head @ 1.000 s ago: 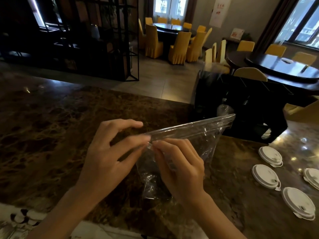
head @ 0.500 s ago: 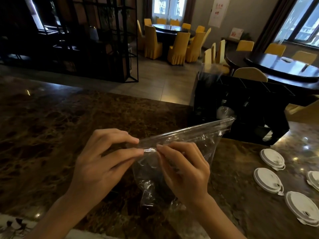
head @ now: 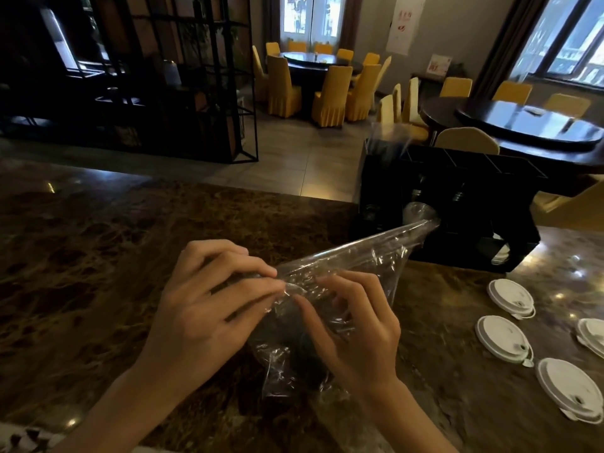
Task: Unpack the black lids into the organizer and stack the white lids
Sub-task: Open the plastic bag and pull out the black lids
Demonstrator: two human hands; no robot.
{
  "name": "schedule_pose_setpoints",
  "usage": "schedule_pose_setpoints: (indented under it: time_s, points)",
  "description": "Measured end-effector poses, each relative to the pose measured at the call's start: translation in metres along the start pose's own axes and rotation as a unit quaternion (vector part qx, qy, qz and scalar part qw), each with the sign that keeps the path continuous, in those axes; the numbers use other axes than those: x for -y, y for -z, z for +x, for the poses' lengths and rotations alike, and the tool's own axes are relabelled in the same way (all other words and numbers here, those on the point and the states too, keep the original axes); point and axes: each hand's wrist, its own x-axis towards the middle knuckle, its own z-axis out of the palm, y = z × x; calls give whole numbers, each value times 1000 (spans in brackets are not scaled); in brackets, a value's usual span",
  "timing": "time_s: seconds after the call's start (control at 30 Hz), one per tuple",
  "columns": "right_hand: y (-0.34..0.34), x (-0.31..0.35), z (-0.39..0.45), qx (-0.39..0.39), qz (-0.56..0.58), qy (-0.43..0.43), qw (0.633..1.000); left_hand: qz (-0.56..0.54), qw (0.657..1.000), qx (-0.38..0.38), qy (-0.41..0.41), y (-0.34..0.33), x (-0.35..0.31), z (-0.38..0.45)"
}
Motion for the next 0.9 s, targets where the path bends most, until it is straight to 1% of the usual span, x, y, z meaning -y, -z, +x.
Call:
schedule_pose_setpoints:
  time_s: [0.17,0.4,0.67,0.77,0.83,0.9]
  points:
    - [-2,-2,-10,4,-4,-28,1000,-36,999,9,27,-2,-5,1]
    - [-1,-3,-11,-27,-6,-11,1000,-112,989,-10,100,-2,-8,-1]
    - [0,-5,-8,-30,21,-20,999,-165,979,2,118,1,-11,2]
    - [3,-8,-4,-23,26,-21,999,-149,984,25,92,6,-12,5]
    - [6,-11,-4,-9,24,-16,1000,-107,990,78,42,10,-14,12]
    - [8,-13,-3,6,23,-14,1000,-40,989,140,-10,13,-18,22]
